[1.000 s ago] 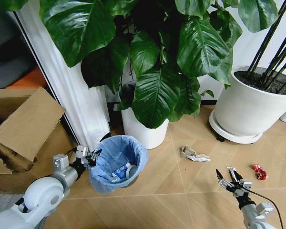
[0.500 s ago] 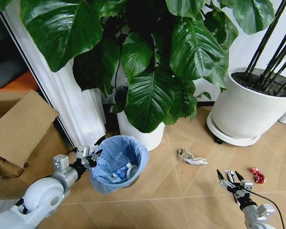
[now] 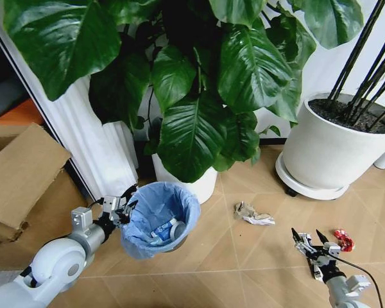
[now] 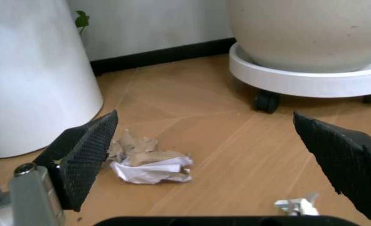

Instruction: Pick up the trash bin and place the garbage on the floor into it.

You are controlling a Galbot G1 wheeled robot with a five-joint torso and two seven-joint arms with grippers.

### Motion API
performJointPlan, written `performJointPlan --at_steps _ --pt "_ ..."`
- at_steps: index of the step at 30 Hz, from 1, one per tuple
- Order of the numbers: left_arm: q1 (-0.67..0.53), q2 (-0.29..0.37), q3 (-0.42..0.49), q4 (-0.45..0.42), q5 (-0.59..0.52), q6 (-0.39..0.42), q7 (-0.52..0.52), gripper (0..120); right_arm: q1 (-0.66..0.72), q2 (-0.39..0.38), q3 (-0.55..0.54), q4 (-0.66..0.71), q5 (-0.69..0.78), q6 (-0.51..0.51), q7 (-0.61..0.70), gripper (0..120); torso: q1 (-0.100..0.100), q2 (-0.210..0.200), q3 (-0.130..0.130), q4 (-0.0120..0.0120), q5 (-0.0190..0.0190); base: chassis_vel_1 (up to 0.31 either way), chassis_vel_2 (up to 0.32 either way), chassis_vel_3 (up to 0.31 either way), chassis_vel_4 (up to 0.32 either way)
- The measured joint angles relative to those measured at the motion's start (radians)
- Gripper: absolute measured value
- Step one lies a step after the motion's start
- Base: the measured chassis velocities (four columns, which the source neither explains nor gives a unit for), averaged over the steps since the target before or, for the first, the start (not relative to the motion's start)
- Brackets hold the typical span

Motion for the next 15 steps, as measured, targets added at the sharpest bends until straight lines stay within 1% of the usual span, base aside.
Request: performJointPlan --at_steps 4,15 --pt "-0.003 0.001 0.001 0.001 -0.001 0.0 0.0 0 0.001 0.0 -0.001 -0.002 0.0 0.0 0.0 100 0.0 0.0 0.0 -0.0004 0.0001 -0.099 -0.11 0.086 0.105" --pt "-0.011 0.0 0.005 0.011 -0.004 0.0 0.001 0 0.005 0.0 -0.023 -0.011 -0.007 0.012 -0.016 100 0.0 0.0 0.0 -0.0001 0.0 -0.088 -0.089 0.083 0.094"
